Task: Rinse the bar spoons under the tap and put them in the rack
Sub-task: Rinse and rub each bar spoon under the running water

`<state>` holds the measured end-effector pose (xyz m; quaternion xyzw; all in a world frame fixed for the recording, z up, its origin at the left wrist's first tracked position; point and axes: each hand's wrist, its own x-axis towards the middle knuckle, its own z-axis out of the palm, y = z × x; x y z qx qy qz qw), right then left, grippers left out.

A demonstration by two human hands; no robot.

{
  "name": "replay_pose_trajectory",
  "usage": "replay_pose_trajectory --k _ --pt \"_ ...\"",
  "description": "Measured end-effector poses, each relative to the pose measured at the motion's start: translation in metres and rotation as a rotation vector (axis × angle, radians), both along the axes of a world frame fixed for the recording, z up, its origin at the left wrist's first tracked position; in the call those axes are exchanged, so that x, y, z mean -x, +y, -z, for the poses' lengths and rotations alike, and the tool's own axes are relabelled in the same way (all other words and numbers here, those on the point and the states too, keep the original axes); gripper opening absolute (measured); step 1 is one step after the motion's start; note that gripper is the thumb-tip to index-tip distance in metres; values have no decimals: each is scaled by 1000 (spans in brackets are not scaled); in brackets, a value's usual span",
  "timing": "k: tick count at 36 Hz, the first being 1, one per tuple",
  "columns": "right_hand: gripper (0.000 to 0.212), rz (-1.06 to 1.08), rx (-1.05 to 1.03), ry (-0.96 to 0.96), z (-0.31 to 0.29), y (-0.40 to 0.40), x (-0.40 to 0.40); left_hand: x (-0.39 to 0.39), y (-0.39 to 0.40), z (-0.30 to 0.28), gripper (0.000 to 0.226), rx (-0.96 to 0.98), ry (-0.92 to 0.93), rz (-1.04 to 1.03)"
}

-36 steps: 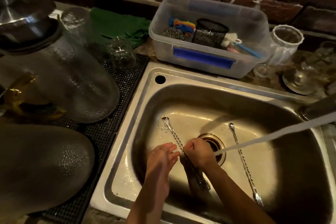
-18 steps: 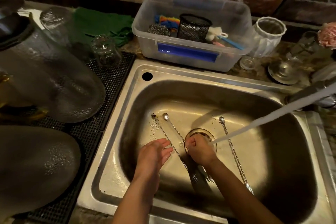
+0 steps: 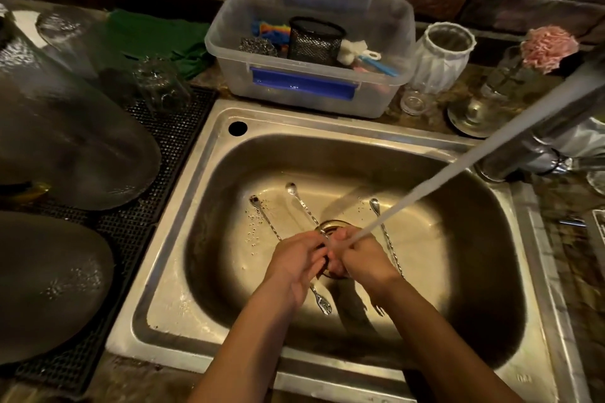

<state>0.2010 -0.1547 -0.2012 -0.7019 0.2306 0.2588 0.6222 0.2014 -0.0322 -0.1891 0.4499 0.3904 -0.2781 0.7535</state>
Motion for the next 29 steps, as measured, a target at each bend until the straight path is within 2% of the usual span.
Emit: replay_pose_trajectory --k 7,29 --pt "16 -54 99 -39 -15 -13 6 1 -26 -5 24 87 -98 -3" --pt "16 -8 -10 -88 -39 -47 34 18 -37 -13 23 153 -198 -121"
